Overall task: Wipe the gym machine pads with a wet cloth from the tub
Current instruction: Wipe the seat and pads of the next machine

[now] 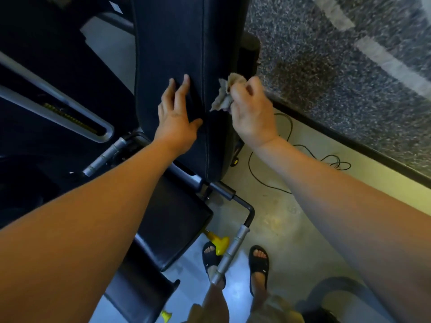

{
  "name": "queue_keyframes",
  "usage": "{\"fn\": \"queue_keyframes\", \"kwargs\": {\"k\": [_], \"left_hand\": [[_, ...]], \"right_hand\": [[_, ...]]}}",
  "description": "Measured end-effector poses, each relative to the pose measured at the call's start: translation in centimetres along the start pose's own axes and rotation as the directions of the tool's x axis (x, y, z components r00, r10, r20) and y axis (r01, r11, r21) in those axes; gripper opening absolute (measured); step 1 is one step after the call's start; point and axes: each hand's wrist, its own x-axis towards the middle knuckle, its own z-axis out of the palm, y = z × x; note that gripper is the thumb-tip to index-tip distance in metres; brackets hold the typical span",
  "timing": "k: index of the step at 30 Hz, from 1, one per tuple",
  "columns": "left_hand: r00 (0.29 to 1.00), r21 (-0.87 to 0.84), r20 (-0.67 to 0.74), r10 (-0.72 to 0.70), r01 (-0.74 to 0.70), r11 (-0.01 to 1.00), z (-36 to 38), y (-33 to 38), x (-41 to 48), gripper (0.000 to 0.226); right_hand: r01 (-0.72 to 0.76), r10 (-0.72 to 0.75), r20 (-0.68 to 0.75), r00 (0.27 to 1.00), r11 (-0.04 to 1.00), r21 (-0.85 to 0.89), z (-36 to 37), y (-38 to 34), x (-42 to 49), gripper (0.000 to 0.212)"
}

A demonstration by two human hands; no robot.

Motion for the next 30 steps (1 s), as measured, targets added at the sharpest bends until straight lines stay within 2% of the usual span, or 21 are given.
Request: {"fn": "queue_keyframes", "kwargs": {"k": [3,7,9,11,13,16,18,20,22,25,27,30], "left_hand": [[1.0,0.008,-0.001,-0.016,0.016,1.0,-0.1,0.2,-0.1,0.097],[0.999,-0.006,-0.003,-0.052,0.052,0.999,0.1,0.8,-0.3,0.098],[0.998,-0.011,-0.013,-0.06,0.059,0.998,0.3,0.8,-0.3,0.099],[0.998,-0.009,-0.023,-0.062,0.062,0.998,0.5,0.6,-0.2,0.1],[0.998,-0.002,-0.009,-0.057,0.057,0.998,0.4,0.5,-0.1,0.101],[0.996,0.016,0.074,-0.056,0.055,0.998,-0.5,0.3,-0.1,0.102],[0.994,0.025,0.105,-0.041,0.039,0.999,-1.6,0.1,-0.4,0.103],[0.998,0.036,0.069,-0.002,-0.001,0.999,-2.2,-0.1,-0.9,0.098],[0.999,0.046,0.027,0.02,-0.021,0.999,-1.7,-0.2,-1.6,0.094],[0.999,-0.036,0.033,0.013,-0.012,0.999,-0.4,-0.2,-2.3,0.099],[0.998,-0.069,0.057,-0.02,0.024,0.997,-0.1,-0.1,-2.7,0.1],[0.994,-0.015,0.109,-0.033,0.034,0.999,-0.3,-0.3,-3.3,0.095]], "right_hand": [[0.065,-0.061,0.182,0.981,0.998,-0.015,-0.6,0.2,-0.8,0.012],[0.179,-0.157,0.358,0.92,0.983,-0.028,-2.7,1.0,0.1,0.022],[0.167,-0.151,0.309,0.939,0.985,-0.028,-3.4,0.8,1.3,0.027],[0.093,-0.089,0.141,0.986,0.995,-0.024,-3.0,-0.1,2.2,0.03],[0.059,-0.059,0.068,0.996,0.998,0.0,-1.6,-1.2,1.7,0.024],[0.07,-0.07,0.136,0.988,0.998,0.002,0.7,-1.8,-1.6,0.007],[0.102,-0.091,0.264,0.96,0.994,-0.026,1.1,-1.7,-3.9,0.005],[0.144,-0.126,0.369,0.921,0.989,-0.021,0.2,-1.9,-4.5,0.006],[0.13,-0.115,0.338,0.934,0.991,-0.022,-0.9,-2.4,-2.8,0.013],[0.061,-0.056,0.092,0.994,0.997,-0.052,-1.7,-2.9,0.8,0.023],[0.094,-0.087,0.092,0.992,0.993,-0.077,-1.0,-2.7,0.7,0.026],[0.141,-0.122,0.225,0.967,0.988,-0.069,1.3,-1.7,-3.5,0.016]]}}
